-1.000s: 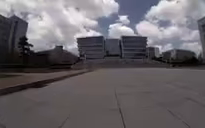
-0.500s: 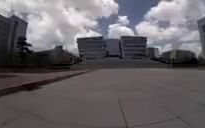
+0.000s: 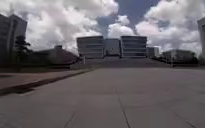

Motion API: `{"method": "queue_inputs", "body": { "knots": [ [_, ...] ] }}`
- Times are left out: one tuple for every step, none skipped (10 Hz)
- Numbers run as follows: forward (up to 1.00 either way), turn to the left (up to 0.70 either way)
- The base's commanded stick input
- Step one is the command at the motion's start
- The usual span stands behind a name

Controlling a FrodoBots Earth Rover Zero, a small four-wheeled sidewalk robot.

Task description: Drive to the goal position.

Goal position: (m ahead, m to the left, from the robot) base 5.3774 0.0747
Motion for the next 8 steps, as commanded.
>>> {"method": "queue_inputs", "body": {
  "knots": [
    [0.70,0.00],
    [0.70,0.00],
    [0.70,0.00],
    [0.70,0.00],
    [0.70,0.00],
    [0.70,0.00],
    [0.70,0.00],
    [0.70,0.00]
  ]
}}
